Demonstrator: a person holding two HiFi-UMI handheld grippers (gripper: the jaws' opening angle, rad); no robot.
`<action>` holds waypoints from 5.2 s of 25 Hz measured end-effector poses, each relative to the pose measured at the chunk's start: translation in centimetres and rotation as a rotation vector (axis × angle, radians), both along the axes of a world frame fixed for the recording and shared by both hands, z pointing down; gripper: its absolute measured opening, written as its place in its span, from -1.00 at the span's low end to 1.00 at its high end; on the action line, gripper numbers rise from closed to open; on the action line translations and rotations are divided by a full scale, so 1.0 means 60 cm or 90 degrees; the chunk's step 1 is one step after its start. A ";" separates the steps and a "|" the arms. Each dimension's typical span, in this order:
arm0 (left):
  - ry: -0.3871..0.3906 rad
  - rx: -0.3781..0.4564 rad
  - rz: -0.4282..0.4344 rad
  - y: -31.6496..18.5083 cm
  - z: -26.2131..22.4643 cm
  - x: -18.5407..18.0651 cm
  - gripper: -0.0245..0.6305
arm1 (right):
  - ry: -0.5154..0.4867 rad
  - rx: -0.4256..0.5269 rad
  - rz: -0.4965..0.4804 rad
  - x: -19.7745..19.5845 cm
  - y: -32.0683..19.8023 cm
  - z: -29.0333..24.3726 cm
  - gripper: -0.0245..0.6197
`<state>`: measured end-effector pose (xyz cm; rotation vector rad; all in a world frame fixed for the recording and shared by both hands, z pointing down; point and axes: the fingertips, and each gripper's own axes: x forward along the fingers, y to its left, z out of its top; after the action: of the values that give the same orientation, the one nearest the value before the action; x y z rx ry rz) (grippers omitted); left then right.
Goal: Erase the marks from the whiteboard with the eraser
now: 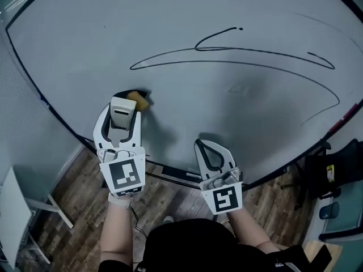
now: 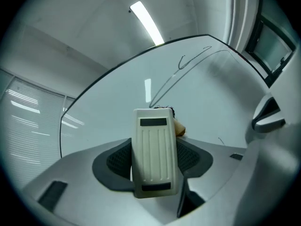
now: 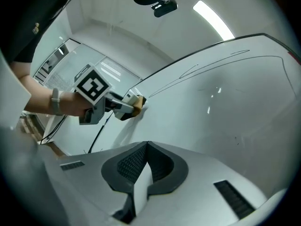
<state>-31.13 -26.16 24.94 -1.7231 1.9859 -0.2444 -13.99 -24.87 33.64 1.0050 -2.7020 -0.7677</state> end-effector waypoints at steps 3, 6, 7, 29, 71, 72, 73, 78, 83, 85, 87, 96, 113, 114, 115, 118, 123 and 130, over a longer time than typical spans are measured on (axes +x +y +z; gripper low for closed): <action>-0.017 0.029 -0.042 0.002 -0.053 -0.027 -0.11 | -0.005 0.003 -0.012 -0.002 0.009 -0.005 -0.84; -0.034 0.038 -0.083 0.000 -0.091 -0.050 -0.11 | -0.008 -0.001 -0.025 0.000 0.019 -0.003 -0.84; -0.039 0.036 -0.092 -0.002 -0.099 -0.055 -0.11 | -0.007 -0.003 -0.029 0.000 0.023 -0.002 -0.84; -0.048 -0.066 -0.184 -0.052 -0.112 -0.008 -0.12 | 0.006 -0.038 -0.018 0.060 0.040 0.035 -0.84; -0.030 -0.023 -0.154 -0.046 -0.164 0.127 -0.13 | 0.049 -0.015 0.049 0.166 0.037 0.008 -0.84; -0.042 -0.019 -0.153 -0.045 -0.171 0.151 -0.13 | 0.051 -0.015 0.050 0.180 0.039 0.009 -0.84; -0.054 -0.014 -0.154 -0.044 -0.179 0.172 -0.13 | 0.050 -0.015 0.051 0.194 0.041 0.009 -0.84; -0.100 0.010 -0.148 -0.037 -0.211 0.256 -0.13 | 0.040 -0.018 0.059 0.239 0.051 0.006 -0.84; -0.070 0.005 -0.092 -0.037 -0.209 0.257 -0.12 | 0.038 -0.022 0.052 0.233 0.058 0.006 -0.84; -0.044 -0.004 -0.088 -0.041 -0.201 0.225 -0.12 | 0.040 -0.025 0.048 0.220 0.057 0.008 -0.84; -0.026 -0.016 -0.102 -0.046 -0.188 0.181 -0.12 | 0.038 -0.029 0.043 0.203 0.056 0.010 -0.84; 0.021 -0.055 -0.131 -0.056 -0.147 0.031 -0.12 | 0.044 -0.041 0.015 0.100 0.056 0.019 -0.84; -0.150 -0.011 -0.279 -0.040 -0.240 0.133 -0.13 | 0.039 -0.026 0.047 0.184 0.052 0.005 -0.84; -0.159 -0.003 -0.285 -0.038 -0.249 0.151 -0.13 | 0.039 -0.024 0.050 0.198 0.052 0.005 -0.84; -0.167 0.005 -0.289 -0.036 -0.257 0.169 -0.13 | 0.039 -0.022 0.054 0.212 0.052 0.004 -0.84; -0.189 0.026 -0.298 -0.030 -0.277 0.228 -0.13 | 0.041 -0.019 0.069 0.254 0.051 0.001 -0.84; -0.237 0.048 -0.314 -0.026 -0.297 0.310 -0.13 | 0.043 -0.018 0.093 0.305 0.051 0.005 -0.84; -0.197 0.065 -0.233 -0.024 -0.304 0.300 -0.13 | 0.041 -0.027 0.088 0.289 0.053 0.006 -0.84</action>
<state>-13.16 -27.62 6.70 -1.1698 2.0238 -0.4925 3.33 -21.71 34.01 1.1235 -2.5528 -0.7016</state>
